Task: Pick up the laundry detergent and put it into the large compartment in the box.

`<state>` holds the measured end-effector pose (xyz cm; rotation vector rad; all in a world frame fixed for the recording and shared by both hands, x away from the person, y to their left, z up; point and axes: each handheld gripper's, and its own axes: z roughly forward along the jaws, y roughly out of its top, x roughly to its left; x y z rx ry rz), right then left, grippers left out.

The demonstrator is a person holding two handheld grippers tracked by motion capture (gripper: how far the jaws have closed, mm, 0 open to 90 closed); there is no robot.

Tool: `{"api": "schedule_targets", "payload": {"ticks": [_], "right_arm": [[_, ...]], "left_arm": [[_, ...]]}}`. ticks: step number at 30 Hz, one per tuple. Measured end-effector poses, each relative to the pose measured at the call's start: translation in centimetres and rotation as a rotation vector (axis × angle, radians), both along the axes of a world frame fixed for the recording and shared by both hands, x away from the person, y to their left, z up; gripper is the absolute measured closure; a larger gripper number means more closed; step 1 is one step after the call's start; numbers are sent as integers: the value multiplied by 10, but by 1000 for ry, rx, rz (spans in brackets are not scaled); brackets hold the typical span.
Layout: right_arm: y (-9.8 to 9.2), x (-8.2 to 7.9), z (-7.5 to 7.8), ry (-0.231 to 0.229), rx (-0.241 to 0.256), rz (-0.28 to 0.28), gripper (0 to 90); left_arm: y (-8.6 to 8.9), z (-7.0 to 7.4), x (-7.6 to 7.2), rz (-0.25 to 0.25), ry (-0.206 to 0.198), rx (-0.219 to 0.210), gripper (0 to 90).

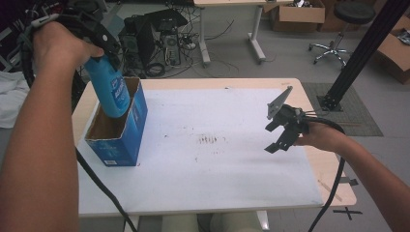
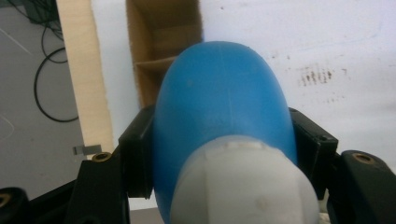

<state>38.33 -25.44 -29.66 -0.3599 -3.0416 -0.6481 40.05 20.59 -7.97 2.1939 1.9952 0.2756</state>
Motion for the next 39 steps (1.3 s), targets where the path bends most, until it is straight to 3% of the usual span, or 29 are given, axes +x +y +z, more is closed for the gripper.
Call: {"api": "schedule_targets", "payload": {"ticks": [8,27,39], "right_arm": [[-3,-1,1,-2,-1,-10,171],[-8,0,-4,4,-9,-23,171],[-8,1,-7,10,-13,-26,171]], "left_arm": [[14,-17,1,31,1,-1,380],[27,-62,8,24,11,-5,380],[29,-109,14,17,41,-3,380]]}}
